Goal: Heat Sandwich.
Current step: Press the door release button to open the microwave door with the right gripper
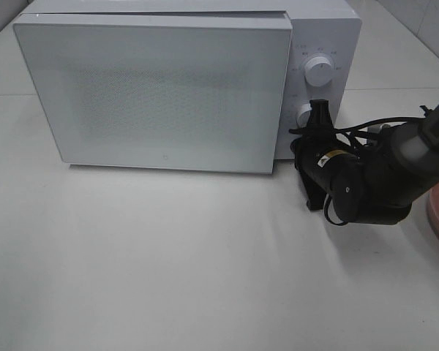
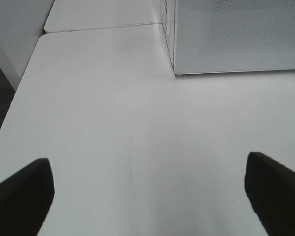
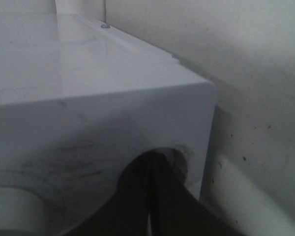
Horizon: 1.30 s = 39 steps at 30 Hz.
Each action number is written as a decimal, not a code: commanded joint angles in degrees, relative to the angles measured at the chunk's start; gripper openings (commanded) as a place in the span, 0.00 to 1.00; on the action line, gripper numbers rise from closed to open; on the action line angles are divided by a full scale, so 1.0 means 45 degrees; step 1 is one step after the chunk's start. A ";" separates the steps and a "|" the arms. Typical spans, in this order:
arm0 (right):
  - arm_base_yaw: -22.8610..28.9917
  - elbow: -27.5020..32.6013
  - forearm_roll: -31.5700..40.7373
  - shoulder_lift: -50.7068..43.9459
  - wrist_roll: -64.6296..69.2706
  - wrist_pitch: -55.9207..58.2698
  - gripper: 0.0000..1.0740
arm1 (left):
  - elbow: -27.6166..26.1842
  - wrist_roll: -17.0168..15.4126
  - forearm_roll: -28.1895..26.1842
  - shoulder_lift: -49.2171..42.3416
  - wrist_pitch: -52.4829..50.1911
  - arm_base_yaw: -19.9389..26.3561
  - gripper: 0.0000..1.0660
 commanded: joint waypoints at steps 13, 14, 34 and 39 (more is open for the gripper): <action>-0.0318 -0.1388 -0.0586 0.0089 -0.0280 -0.2126 0.01 | 0.0013 -0.0025 0.0013 -0.0293 -0.0102 0.0025 0.97; -0.0318 -0.1388 -0.0586 0.0076 -0.0280 -0.2012 0.01 | 0.0013 -0.0025 0.0013 -0.0293 -0.0102 0.0025 0.97; -0.0280 -0.0929 -0.0611 -0.0153 -0.0357 -0.0535 0.01 | 0.0013 -0.0025 0.0013 -0.0293 -0.0102 0.0025 0.97; -0.0280 -0.0318 -0.0598 -0.0446 -0.0306 -0.0433 0.01 | 0.0013 -0.0025 0.0013 -0.0293 -0.0102 0.0025 0.97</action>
